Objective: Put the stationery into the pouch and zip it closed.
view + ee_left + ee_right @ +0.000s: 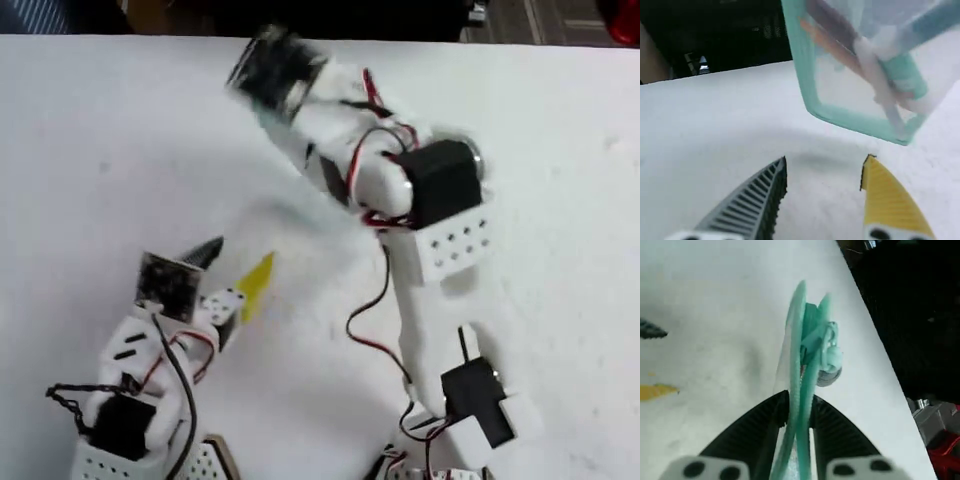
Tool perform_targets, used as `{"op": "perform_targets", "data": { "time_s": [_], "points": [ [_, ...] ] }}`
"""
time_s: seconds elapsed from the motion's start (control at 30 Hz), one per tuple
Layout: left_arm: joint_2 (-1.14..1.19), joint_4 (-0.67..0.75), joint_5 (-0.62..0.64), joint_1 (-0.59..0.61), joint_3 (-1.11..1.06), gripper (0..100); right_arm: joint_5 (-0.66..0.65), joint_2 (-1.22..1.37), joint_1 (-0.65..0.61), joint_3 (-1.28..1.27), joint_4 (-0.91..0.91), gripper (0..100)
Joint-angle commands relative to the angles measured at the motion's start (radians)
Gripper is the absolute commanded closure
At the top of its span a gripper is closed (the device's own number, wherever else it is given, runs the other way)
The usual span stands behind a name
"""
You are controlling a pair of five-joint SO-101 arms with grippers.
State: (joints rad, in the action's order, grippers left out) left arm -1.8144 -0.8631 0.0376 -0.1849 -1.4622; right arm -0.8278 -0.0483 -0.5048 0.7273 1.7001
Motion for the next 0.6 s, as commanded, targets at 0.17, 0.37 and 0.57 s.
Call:
{"op": "perform_targets", "data": {
  "time_s": [0.17,0.37,0.57],
  "points": [
    [-0.008,0.077,0.117,0.128,0.006,74,-0.264,-0.102,-0.05,-0.417,0.024,98.1],
    [-0.008,0.078,0.155,0.171,0.012,74,-0.445,-0.211,0.028,-0.738,0.022,98.1],
    [-0.008,0.078,0.173,0.194,0.025,74,-0.713,-0.432,0.048,-1.033,0.019,98.1]
  ]
}}
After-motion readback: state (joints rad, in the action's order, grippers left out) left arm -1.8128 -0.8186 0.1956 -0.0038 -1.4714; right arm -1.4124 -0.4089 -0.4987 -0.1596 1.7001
